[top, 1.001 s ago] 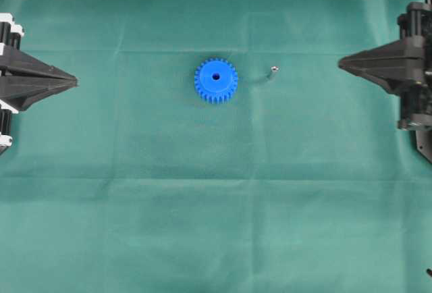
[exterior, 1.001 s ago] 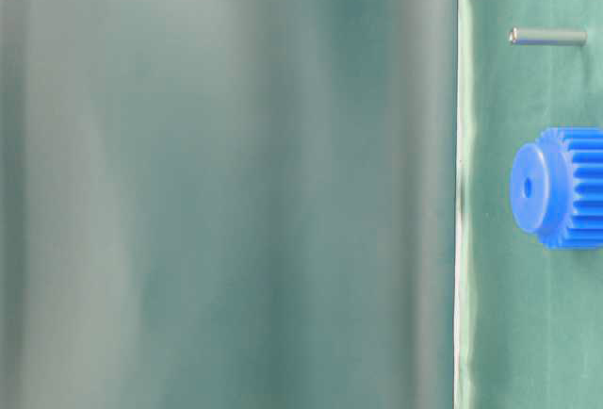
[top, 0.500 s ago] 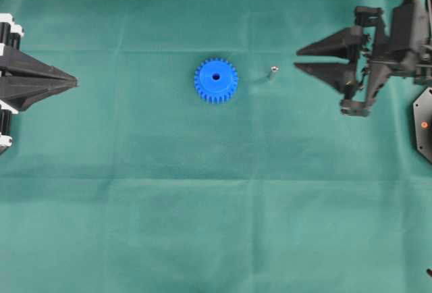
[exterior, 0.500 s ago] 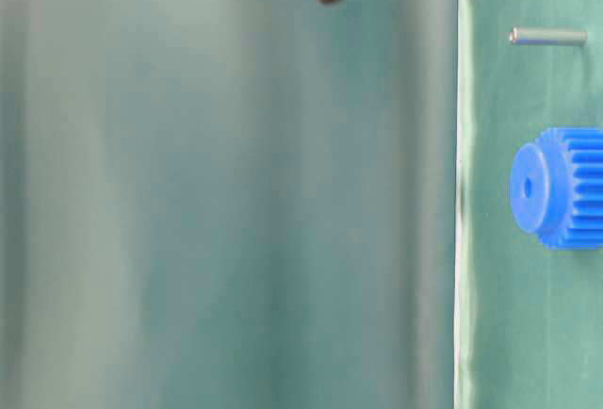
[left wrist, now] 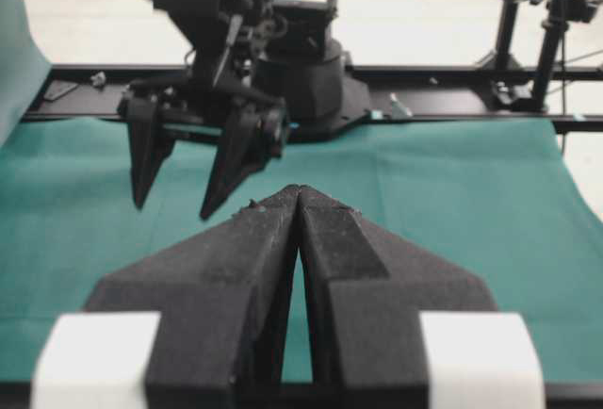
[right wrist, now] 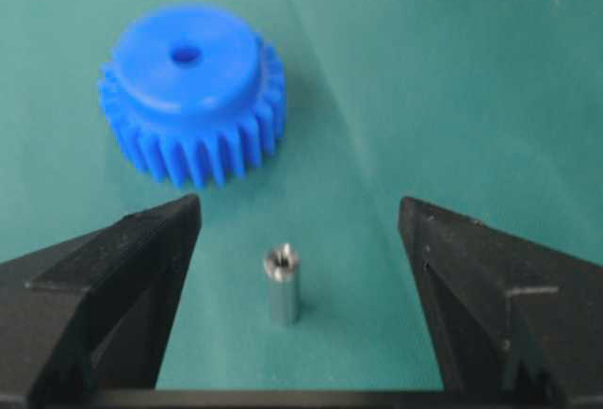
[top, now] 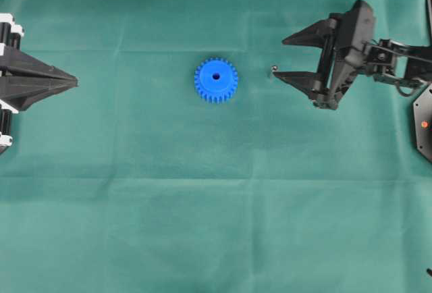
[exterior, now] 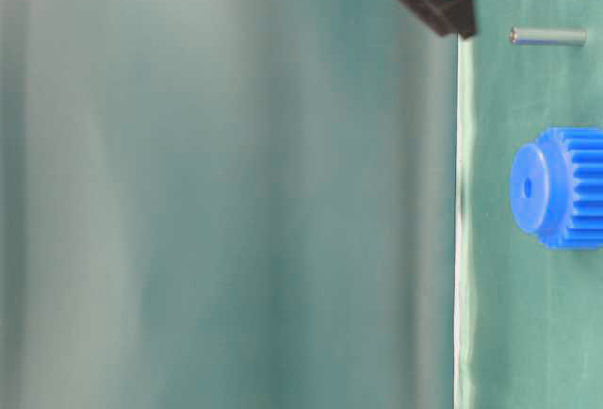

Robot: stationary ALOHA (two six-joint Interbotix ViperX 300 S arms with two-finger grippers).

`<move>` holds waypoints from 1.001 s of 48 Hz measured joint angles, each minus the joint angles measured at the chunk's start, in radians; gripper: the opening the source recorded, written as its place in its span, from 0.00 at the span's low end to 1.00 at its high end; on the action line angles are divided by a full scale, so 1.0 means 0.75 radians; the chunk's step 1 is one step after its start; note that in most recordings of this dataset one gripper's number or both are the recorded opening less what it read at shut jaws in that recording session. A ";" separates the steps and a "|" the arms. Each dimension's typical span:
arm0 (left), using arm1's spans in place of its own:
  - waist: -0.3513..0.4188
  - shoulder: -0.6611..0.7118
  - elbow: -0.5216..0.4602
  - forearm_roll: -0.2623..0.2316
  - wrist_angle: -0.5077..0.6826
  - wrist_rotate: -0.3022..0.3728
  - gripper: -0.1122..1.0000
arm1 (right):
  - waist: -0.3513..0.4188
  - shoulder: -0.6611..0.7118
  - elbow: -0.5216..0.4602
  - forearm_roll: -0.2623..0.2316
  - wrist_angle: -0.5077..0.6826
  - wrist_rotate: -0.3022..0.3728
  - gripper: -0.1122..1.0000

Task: Insert the shaft placed at a random location into the center hole of the medium gear at another random location.
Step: 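Move the right gripper left toward the small silver shaft, then lower the right gripper over the shaft and close on it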

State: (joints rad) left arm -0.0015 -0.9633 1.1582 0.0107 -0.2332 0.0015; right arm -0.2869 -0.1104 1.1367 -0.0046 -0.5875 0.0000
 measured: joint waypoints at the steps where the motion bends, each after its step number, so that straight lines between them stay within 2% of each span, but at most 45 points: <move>1: 0.000 0.000 0.000 -0.002 0.000 0.000 0.10 | 0.000 0.014 -0.002 0.002 -0.008 0.000 0.91; 18: 0.000 0.000 0.000 -0.002 0.000 0.000 0.10 | -0.002 0.194 -0.045 0.006 -0.065 0.000 0.90; 26: 0.002 0.000 0.000 -0.002 0.000 0.000 0.10 | -0.002 0.198 -0.047 0.006 -0.065 -0.002 0.83; 31: 0.006 0.000 0.000 -0.002 0.000 0.000 0.10 | -0.002 0.198 -0.047 0.006 -0.065 -0.002 0.71; 36: 0.006 0.002 0.000 -0.002 0.000 0.000 0.10 | -0.002 0.198 -0.047 -0.006 -0.072 -0.004 0.43; 40: 0.006 0.000 0.002 0.000 0.006 0.000 0.10 | -0.002 0.198 -0.047 -0.020 -0.072 -0.004 0.25; 41: 0.006 0.000 0.000 -0.002 0.006 0.000 0.10 | -0.002 0.198 -0.047 -0.022 -0.072 -0.004 0.23; 48: 0.006 0.000 0.000 -0.002 0.010 0.000 0.10 | 0.000 0.198 -0.047 -0.025 -0.072 -0.006 0.22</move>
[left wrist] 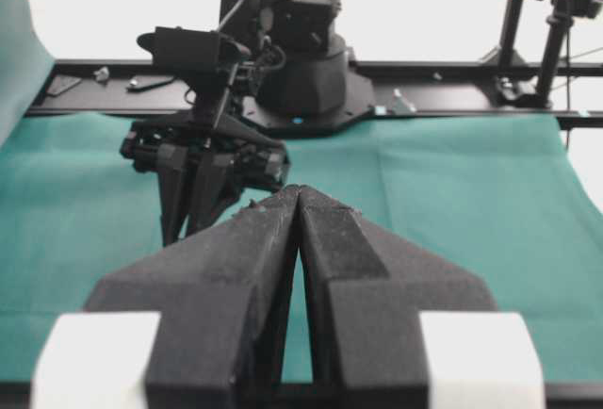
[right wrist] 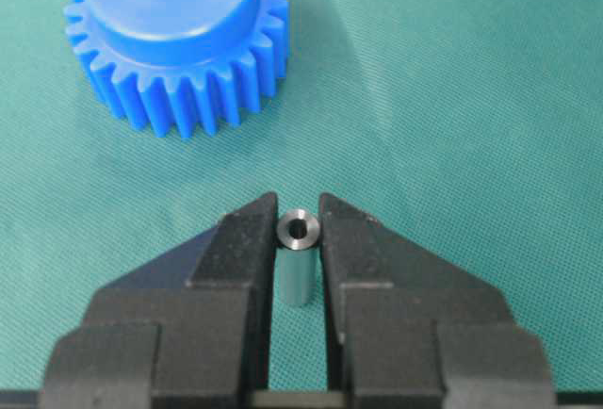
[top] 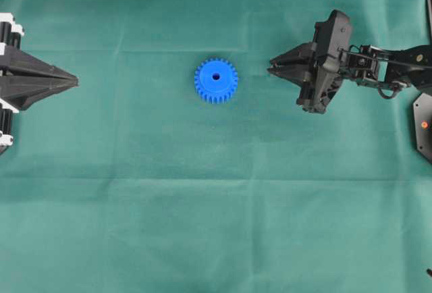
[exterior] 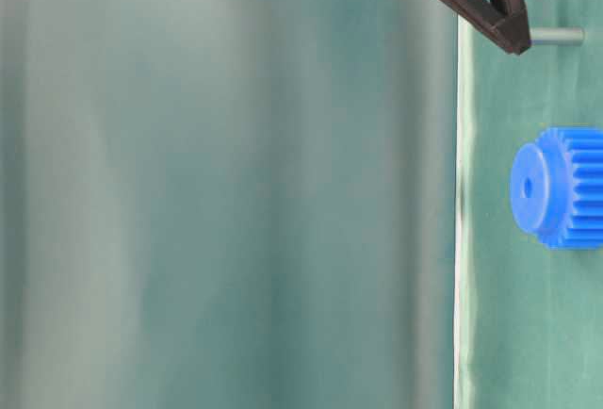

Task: Insert the shaft placed at a random location into the center hole of the medium gear at another random location.
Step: 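Lower the right gripper over the shaft and close on it, then lift the shaft and carry it left over the blue gear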

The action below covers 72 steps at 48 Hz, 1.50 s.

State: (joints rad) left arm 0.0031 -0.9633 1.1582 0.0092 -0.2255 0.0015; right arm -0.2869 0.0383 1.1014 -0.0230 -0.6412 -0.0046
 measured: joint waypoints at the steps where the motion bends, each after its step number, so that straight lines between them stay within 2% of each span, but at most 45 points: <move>1: 0.000 0.000 0.000 0.002 0.002 0.000 0.10 | 0.000 0.000 0.000 0.000 0.000 0.000 0.22; 19: 0.000 0.000 0.000 0.002 0.010 -0.002 0.10 | 0.002 -0.027 -0.010 0.000 0.037 0.000 0.22; 34: 0.002 0.000 0.000 0.000 0.014 0.000 0.10 | 0.014 -0.290 -0.049 0.002 0.317 0.002 0.22; 43: 0.002 0.000 0.000 0.000 0.014 0.000 0.10 | 0.029 -0.405 -0.074 0.000 0.425 0.000 0.22; 59: 0.000 0.000 0.002 0.002 0.014 0.000 0.10 | 0.037 -0.372 -0.104 0.002 0.436 0.000 0.22; 72: 0.002 0.004 0.000 0.002 0.014 0.000 0.10 | 0.082 -0.260 -0.211 0.002 0.432 0.000 0.22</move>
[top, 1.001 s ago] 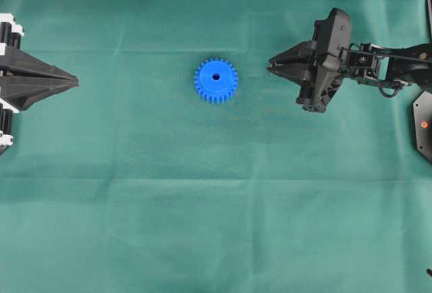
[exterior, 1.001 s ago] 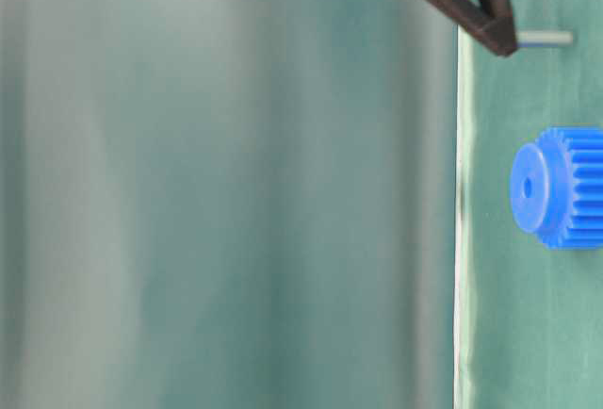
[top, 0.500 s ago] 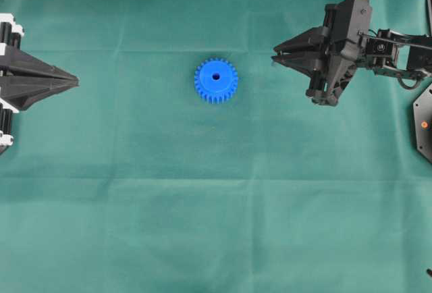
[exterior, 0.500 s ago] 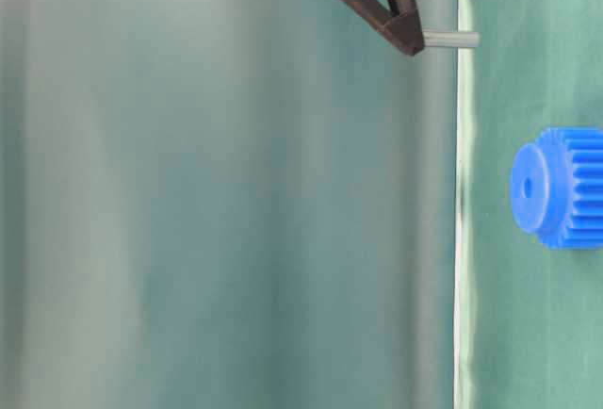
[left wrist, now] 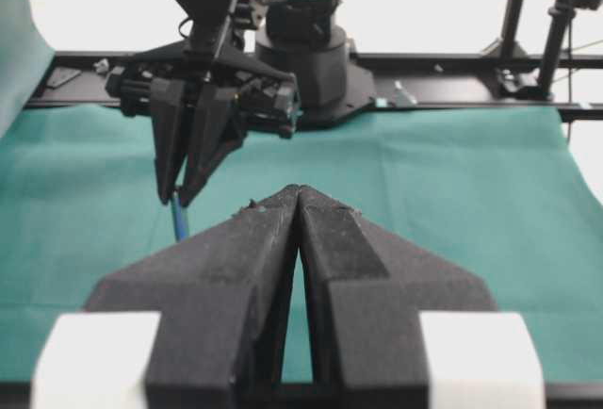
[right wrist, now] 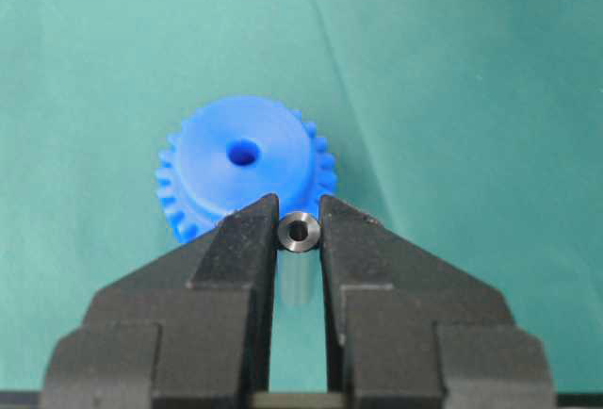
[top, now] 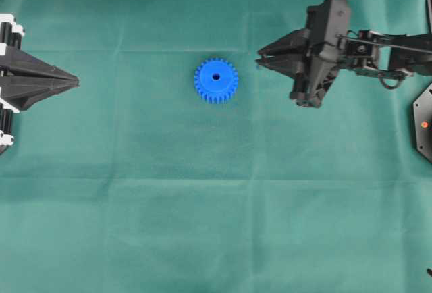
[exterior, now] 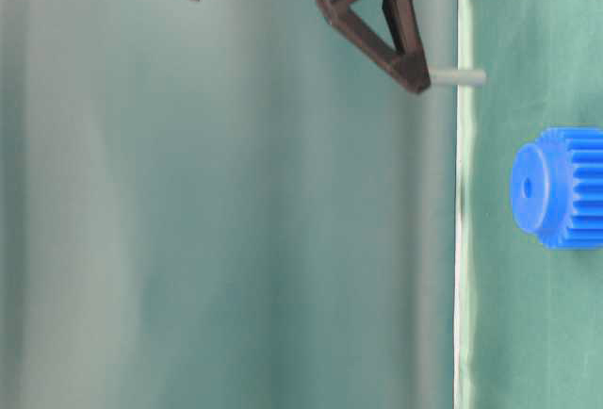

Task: Insert the shaft placed at a random location into the center hole of the medium gear at another random location.
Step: 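Lift the shaft and carry it left over the blue gear, then align the held shaft above the blue gear's center hole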

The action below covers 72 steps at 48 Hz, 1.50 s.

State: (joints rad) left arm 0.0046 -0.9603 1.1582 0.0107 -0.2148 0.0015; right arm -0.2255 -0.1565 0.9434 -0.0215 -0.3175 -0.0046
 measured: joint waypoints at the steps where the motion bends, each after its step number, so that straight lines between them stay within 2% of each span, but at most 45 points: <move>1: 0.000 0.000 0.002 0.000 0.000 0.000 0.10 | 0.004 0.012 -0.012 0.000 -0.002 0.000 0.22; 27: 0.000 0.002 0.000 0.000 0.000 -0.002 0.10 | 0.053 0.284 -0.297 0.004 -0.018 0.000 0.22; 57: 0.000 0.002 0.000 -0.002 0.000 -0.002 0.10 | 0.065 0.307 -0.309 0.027 -0.031 0.002 0.22; 72: 0.000 0.002 0.000 0.000 0.000 -0.002 0.10 | 0.067 0.378 -0.309 0.045 -0.067 0.000 0.22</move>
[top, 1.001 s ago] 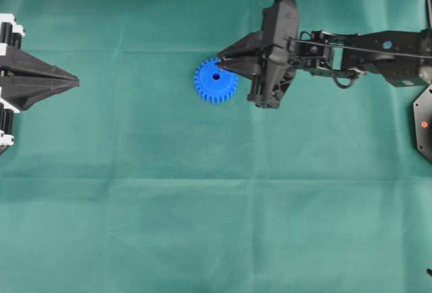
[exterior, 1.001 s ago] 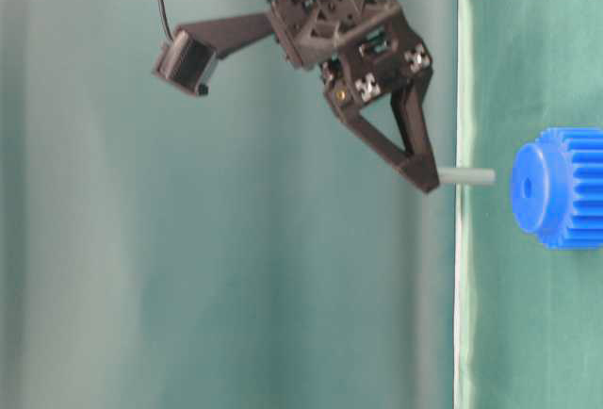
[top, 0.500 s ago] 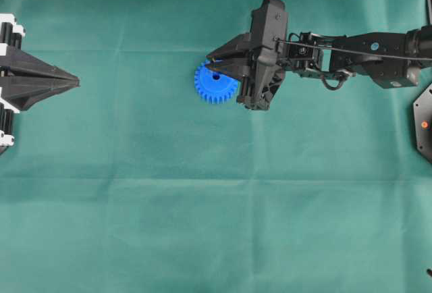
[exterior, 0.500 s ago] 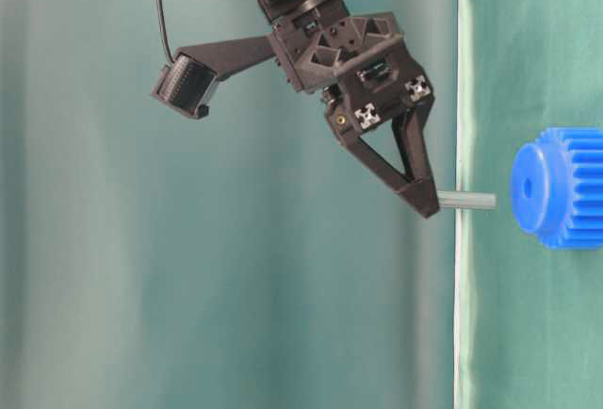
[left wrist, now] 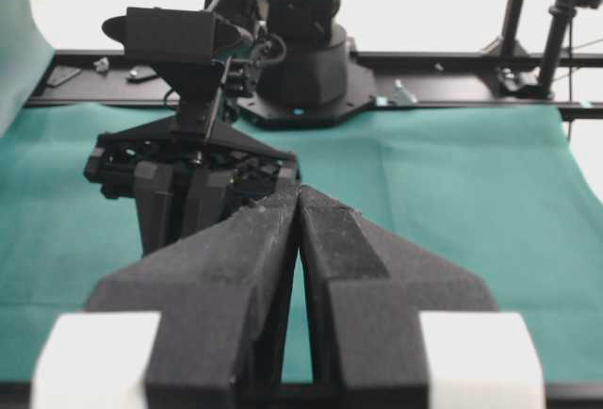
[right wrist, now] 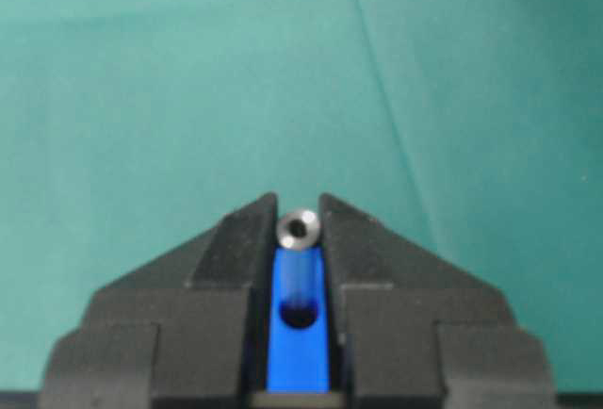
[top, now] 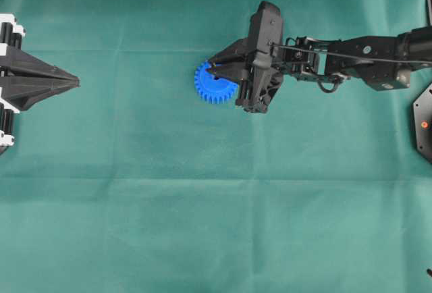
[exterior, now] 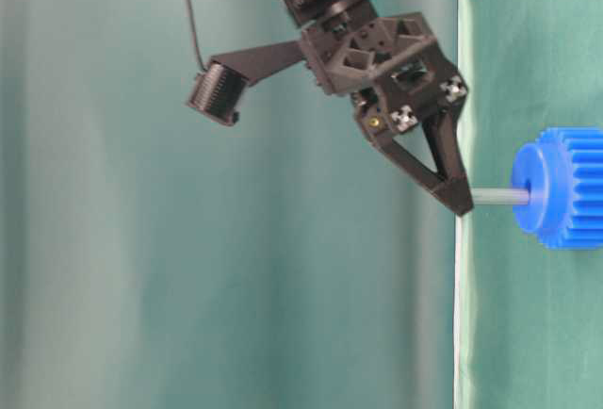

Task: Insert the shaft placed at a random location into the center hole of the medium gear at another random location.
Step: 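Align the held shaft above the blue gear's center hole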

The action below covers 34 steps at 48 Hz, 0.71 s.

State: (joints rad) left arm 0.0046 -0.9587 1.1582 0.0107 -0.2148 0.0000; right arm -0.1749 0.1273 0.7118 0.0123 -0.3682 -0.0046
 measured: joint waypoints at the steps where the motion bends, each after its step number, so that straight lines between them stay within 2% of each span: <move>1: 0.000 0.000 0.000 0.000 0.000 0.002 0.10 | 0.000 0.004 0.000 0.002 -0.004 0.000 0.22; 26: 0.000 0.000 0.000 0.000 0.000 0.000 0.10 | 0.000 0.008 0.002 0.010 -0.018 0.000 0.22; 34: 0.000 0.000 0.000 -0.002 0.000 0.000 0.10 | -0.002 -0.055 0.008 0.010 0.043 0.000 0.22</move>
State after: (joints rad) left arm 0.0046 -0.9587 1.1582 0.0092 -0.2148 0.0000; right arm -0.1764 0.0859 0.7179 0.0199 -0.3359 -0.0046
